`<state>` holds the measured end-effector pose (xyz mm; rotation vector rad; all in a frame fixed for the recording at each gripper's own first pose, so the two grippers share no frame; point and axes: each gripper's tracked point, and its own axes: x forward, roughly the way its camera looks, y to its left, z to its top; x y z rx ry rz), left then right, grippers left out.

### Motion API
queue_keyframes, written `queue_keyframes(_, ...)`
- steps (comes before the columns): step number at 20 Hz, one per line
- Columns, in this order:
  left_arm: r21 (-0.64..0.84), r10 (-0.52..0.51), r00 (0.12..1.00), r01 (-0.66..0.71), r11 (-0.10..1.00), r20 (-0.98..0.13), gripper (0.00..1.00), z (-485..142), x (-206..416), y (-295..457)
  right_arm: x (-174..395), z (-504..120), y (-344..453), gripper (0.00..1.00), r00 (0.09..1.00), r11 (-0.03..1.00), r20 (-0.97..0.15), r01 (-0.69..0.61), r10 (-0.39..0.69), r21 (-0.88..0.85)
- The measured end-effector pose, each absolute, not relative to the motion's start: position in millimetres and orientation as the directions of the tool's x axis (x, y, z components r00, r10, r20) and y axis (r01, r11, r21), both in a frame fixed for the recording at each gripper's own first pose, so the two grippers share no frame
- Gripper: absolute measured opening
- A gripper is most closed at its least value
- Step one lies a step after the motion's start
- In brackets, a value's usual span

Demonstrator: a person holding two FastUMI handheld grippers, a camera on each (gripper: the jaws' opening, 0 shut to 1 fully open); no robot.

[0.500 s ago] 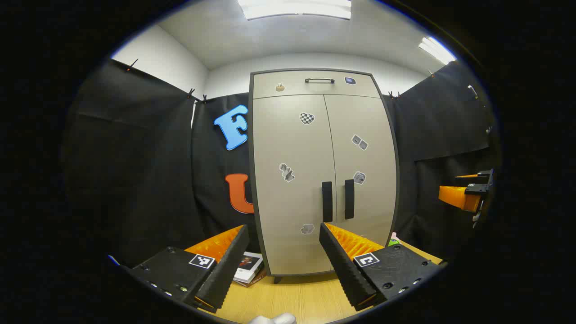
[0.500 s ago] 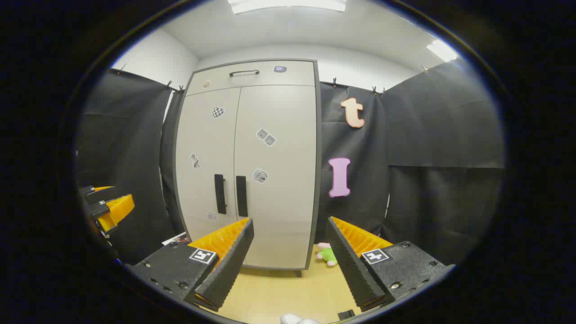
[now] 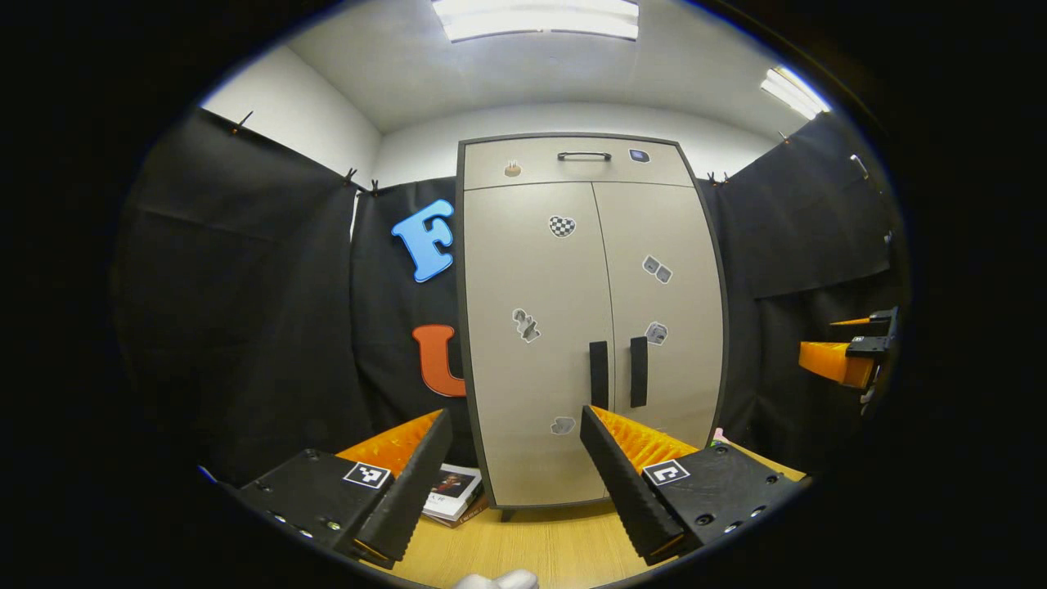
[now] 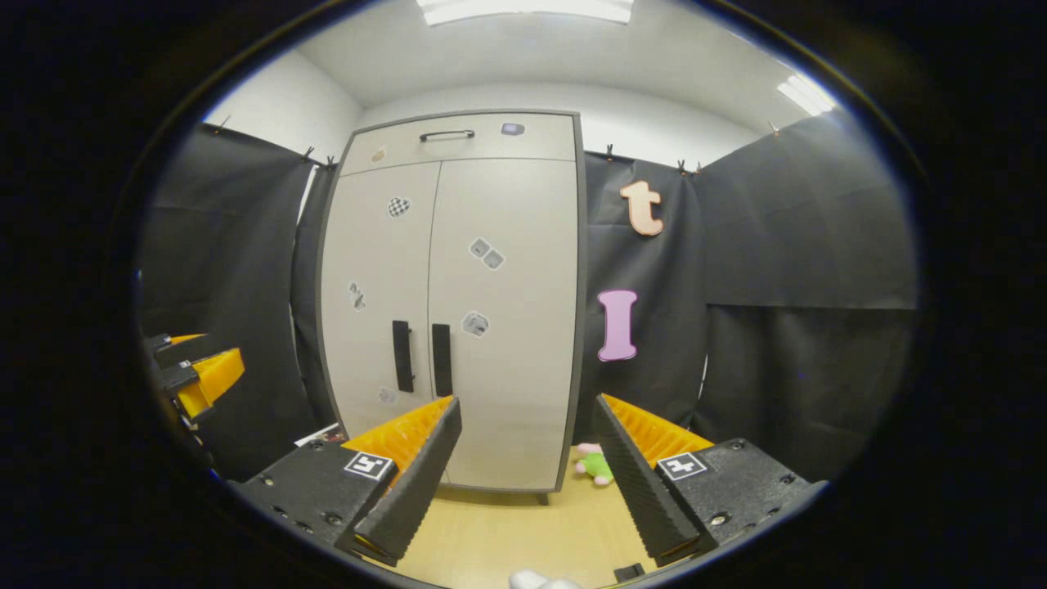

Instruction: Open the right door of the double-door shoe cabinet with the right hand, and open the left door with the left hand.

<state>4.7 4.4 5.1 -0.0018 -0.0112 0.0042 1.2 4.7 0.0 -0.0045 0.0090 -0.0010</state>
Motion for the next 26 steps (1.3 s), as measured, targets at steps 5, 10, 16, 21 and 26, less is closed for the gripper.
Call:
queue_keyframes(5,-0.001,0.011,1.000,-0.011,1.000,0.005,0.96,1.2,7.8,7.5,10.8,1.8,4.0,1.00,1.000,1.000,-0.009,0.014,-0.014,-0.015)
queue_keyframes(10,0.008,0.035,0.999,-0.035,0.999,0.005,0.96,-0.8,11.3,14.3,38.7,-4.6,21.0,1.00,1.000,1.000,-0.020,-0.004,0.004,-0.016)
queue_keyframes(16,0.013,0.059,0.998,-0.058,0.998,-0.010,0.96,-6.9,9.0,21.5,97.0,-9.1,56.0,1.00,0.999,0.999,-0.017,-0.032,0.031,-0.020)
queue_keyframes(21,0.019,0.094,0.995,-0.094,0.995,-0.030,0.96,-15.5,5.0,33.2,156.2,-10.2,87.4,1.00,1.000,0.999,-0.005,-0.023,0.023,-0.036)
queue_keyframes(26,0.007,0.146,0.988,-0.146,0.989,-0.049,0.96,-21.2,2.6,56.3,213.2,-26.2,128.3,1.00,0.998,0.999,-0.039,-0.042,0.041,-0.014)
